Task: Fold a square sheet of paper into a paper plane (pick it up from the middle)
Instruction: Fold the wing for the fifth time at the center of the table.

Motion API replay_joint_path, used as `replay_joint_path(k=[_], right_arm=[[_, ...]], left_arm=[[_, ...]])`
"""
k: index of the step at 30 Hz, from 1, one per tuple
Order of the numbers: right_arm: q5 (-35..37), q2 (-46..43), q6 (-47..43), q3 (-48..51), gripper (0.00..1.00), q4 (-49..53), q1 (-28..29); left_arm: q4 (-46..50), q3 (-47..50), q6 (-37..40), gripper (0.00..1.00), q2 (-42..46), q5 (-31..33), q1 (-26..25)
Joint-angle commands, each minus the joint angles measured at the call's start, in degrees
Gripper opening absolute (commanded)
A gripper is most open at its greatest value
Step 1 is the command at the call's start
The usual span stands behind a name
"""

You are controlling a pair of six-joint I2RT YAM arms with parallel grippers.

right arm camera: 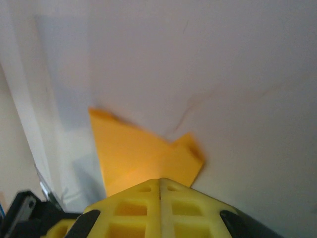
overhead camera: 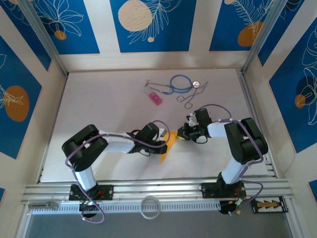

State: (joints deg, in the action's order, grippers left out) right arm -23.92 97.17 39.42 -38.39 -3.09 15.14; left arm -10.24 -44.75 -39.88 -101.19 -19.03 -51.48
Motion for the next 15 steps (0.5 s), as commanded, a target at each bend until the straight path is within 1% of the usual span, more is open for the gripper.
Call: replay_joint_path(k=[1, 4, 7, 9, 13, 14, 15], right_arm=[[3.09, 2.05, -2.15, -3.22, 0.01, 3.12, -3.37], [2.46, 2.98, -2.11, -5.31, 0.01, 3.98, -5.6], [1.18, 1.51, -2.09, -6.6, 0.01, 5.48, -6.13], [1.2, -1.73, -1.56, -6.22, 0.03, 6.25, -5.31], [4.07, -9.32, 0.77, -2.75, 0.04, 7.04, -1.73], [4.37, -10.56, 1.33, -1.68, 0.04, 6.66, -0.78], [4.72, -11.83, 2.14, -0.5, 0.04, 6.61, 0.27]], left_arm=[[8.11, 3.36, -1.45, 0.0, -1.73, -0.44, -0.11], [6.76, 3.36, -2.76, 0.0, -1.89, -0.75, -0.2], [6.33, 3.01, -3.97, 0.0, -1.41, -0.42, -0.48], [5.82, 2.66, -5.37, 0.0, -0.32, 0.25, -0.81], [7.69, 0.44, -5.84, 0.0, 2.25, 2.37, -1.16], [8.17, -0.24, -5.82, 0.01, 2.85, 2.7, -1.16], [8.51, -0.76, -5.82, 0.04, 3.61, 3.08, -1.16]])
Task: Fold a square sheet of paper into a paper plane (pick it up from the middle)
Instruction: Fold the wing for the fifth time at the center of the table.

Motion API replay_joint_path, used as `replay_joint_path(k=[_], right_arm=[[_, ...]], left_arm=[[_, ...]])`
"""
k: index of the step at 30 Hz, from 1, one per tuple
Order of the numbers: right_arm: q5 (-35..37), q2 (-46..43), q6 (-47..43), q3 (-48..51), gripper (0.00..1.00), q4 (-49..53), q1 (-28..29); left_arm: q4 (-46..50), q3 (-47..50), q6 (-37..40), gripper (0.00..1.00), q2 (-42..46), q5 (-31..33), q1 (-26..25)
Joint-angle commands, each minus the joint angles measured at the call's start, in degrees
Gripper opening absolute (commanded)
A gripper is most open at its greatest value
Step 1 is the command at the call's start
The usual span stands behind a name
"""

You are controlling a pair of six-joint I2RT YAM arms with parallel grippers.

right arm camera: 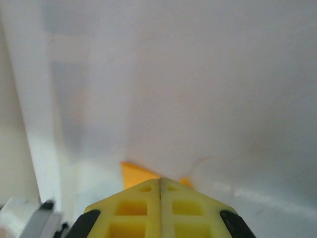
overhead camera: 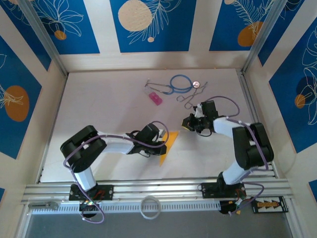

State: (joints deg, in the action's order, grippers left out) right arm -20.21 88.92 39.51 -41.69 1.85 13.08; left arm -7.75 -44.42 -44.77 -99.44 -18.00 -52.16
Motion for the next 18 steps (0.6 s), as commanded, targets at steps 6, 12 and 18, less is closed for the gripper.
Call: replay_joint_path(k=[6, 12, 18], right_arm=[[2.84, -9.34, 6.67, 10.05, 0.06, 0.64, 6.86], [2.01, -11.01, 9.98, 13.86, 0.08, -1.53, 10.53], [2.92, -10.81, 11.69, 14.77, 0.08, -2.54, 13.0]], left_arm=[[11.0, -3.12, 0.39, 0.2, 7.57, 5.52, 0.35], [12.58, -1.57, 1.33, 0.25, 9.1, 4.48, 3.99], [13.03, -1.78, 2.57, 0.28, 7.09, 1.6, 6.69]])
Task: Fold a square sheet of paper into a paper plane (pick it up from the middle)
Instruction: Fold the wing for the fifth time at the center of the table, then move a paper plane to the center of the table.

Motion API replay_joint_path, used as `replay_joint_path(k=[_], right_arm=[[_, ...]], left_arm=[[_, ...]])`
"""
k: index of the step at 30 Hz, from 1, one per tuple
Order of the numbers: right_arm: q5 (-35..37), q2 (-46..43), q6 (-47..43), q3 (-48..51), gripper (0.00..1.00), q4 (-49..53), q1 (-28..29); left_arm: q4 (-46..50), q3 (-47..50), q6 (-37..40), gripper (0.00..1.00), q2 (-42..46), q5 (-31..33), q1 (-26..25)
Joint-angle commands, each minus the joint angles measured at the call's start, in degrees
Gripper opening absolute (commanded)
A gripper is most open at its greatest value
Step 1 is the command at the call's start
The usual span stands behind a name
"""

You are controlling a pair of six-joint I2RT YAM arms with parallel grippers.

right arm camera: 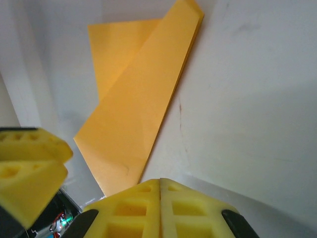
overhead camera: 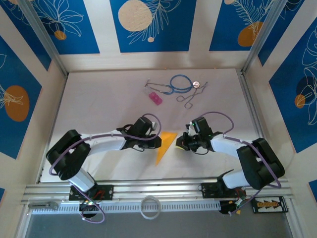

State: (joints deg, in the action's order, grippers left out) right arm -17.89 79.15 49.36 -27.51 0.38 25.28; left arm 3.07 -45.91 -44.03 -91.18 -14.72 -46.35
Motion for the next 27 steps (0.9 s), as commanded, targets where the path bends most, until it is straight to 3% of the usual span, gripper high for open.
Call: replay_joint_path(k=[1, 21, 27], right_arm=[[0.83, -1.05, 2.04, 0.65, 0.08, -1.27, 0.99], [-0.86, 1.04, 3.46, 1.92, 0.09, -5.21, 2.91], [-1.54, 2.83, 3.63, 1.71, 0.06, -6.66, 3.97]], left_arm=[[2.13, -0.54, 2.21, 0.28, -1.81, -2.45, 1.01], [0.0, -2.66, 3.68, 0.29, -8.07, -10.95, 1.08], [-1.93, -2.69, 3.33, 0.25, -8.09, -12.35, 1.07]])
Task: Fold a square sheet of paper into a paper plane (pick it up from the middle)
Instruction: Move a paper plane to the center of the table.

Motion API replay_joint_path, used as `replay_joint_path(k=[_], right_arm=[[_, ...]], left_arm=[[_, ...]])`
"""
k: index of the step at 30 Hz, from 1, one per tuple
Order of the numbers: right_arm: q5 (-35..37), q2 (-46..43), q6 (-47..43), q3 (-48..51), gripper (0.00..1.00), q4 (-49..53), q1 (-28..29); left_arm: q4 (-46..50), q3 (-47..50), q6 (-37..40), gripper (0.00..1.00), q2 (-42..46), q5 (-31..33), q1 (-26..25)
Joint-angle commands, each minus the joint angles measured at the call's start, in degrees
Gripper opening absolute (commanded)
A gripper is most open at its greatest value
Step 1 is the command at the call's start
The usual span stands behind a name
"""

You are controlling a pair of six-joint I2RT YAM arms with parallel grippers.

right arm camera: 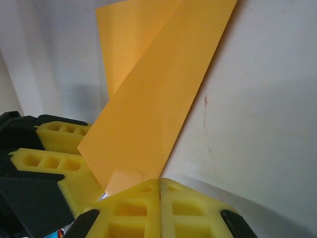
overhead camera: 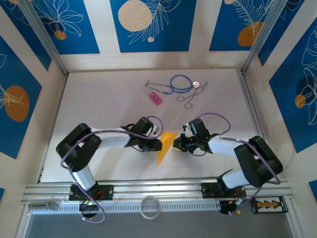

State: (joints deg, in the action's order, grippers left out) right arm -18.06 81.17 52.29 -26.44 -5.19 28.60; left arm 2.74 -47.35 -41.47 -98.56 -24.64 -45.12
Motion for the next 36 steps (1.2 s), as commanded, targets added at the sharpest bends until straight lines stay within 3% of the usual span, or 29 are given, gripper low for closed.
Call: replay_joint_path(k=[1, 12, 27, 34, 36], right_arm=[[-1.44, 1.19, 0.71, 0.6, 0.06, -1.23, 0.79], [-1.44, 3.38, 0.79, 0.5, 0.05, -2.17, 1.55], [-0.88, 3.47, 1.18, 0.86, 0.05, -2.6, 1.5], [1.11, -3.5, 2.14, 0.26, 0.16, 1.49, 1.11], [1.2, -5.66, 2.63, -0.54, 0.28, 2.34, 1.27]], left_arm=[[-1.59, -1.32, 0.78, 0.25, -0.8, -2.38, -0.22], [-3.42, -1.79, -0.31, 0.24, -2.64, -4.48, -0.19], [-9.31, -0.04, -3.43, 0.05, -2.19, -6.11, -0.19], [-4.51, 1.3, -1.92, 0.0, 4.18, 3.3, -0.32], [-1.86, 1.3, -0.97, 0.0, 6.38, 7.27, -0.64]])
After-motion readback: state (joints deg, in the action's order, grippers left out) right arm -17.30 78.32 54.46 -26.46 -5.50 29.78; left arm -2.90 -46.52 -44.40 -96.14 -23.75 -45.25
